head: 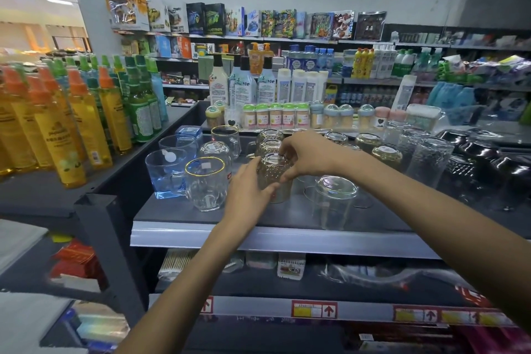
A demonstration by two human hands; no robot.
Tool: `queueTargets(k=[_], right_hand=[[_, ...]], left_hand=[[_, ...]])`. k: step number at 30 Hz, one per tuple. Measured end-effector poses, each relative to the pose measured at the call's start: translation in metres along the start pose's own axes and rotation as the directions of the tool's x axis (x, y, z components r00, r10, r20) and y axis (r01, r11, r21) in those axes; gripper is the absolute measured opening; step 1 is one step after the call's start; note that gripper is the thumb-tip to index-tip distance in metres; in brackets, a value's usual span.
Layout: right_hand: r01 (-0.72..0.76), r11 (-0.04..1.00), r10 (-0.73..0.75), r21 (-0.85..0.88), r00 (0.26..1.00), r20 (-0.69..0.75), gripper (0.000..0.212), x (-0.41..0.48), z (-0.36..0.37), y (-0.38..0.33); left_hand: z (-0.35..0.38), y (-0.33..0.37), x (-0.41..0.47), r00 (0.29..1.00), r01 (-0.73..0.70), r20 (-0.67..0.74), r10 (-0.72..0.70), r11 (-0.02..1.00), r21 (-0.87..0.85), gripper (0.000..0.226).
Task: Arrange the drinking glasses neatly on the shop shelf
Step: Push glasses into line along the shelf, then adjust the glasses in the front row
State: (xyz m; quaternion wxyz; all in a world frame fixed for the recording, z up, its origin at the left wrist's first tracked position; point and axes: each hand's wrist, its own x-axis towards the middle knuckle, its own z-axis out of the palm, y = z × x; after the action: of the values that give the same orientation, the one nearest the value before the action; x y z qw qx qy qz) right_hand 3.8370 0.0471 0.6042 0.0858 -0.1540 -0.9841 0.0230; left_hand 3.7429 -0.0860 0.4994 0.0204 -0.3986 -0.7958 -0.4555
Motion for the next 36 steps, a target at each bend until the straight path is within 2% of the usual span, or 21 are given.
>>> queueTargets(k=[4,6,8,10,13,17,22,27,32,36], right_hand=[[-0.026,0.998,0.026,0.063,1.0,0.005,0.075,0.003,-0.013,0.004],[-0.05,0.996,0.046,0.074,0.997,0.063,0.075,0.006,-0.025,0.008],[-0.075,0.99,0.065,0.119,0.994,0.087,0.065,0.01,-0.034,0.013],[-0.09,0.986,0.084,0.137,0.995,0.051,0.055,0.015,-0.04,0.014],[-0.073,0.994,0.069,0.077,0.996,0.051,0.059,0.02,-0.034,0.006],[-0.049,0.998,0.052,-0.026,0.99,0.13,0.069,0.025,-0.011,0.0],[-0.037,0.998,0.045,-0.057,0.989,0.141,0.066,0.024,0.001,0.002],[0.006,0.997,0.002,-0.078,0.994,0.108,0.055,0.023,0.001,0.001],[0.02,0.996,-0.007,-0.09,0.989,0.146,0.043,0.017,0.006,-0.001],[-0.003,0.997,0.015,-0.072,0.987,0.16,0.046,0.015,0.004,-0.004]], left_hand=[[-0.001,-0.001,-0.006,0.999,0.001,-0.044,0.0,1.0,0.006,0.079],[0.001,0.0,-0.01,0.996,-0.019,-0.086,0.022,0.999,0.04,0.081],[0.002,0.002,-0.012,0.995,-0.015,-0.102,0.022,0.997,0.072,0.082],[0.004,0.005,-0.013,0.995,-0.004,-0.104,0.013,0.996,0.092,0.08],[0.006,0.006,-0.013,0.992,-0.01,-0.121,0.023,0.995,0.102,0.077],[0.007,0.005,-0.012,0.991,-0.004,-0.133,0.016,0.996,0.092,0.076],[0.006,0.005,-0.013,0.992,-0.01,-0.121,0.029,0.988,0.155,0.076],[0.007,0.008,-0.022,0.965,-0.192,-0.114,0.234,0.936,0.296,0.064],[0.007,0.009,-0.02,0.967,-0.198,-0.103,0.231,0.945,0.26,0.061],[0.007,0.009,-0.02,0.965,-0.206,-0.105,0.239,0.943,0.26,0.062]])
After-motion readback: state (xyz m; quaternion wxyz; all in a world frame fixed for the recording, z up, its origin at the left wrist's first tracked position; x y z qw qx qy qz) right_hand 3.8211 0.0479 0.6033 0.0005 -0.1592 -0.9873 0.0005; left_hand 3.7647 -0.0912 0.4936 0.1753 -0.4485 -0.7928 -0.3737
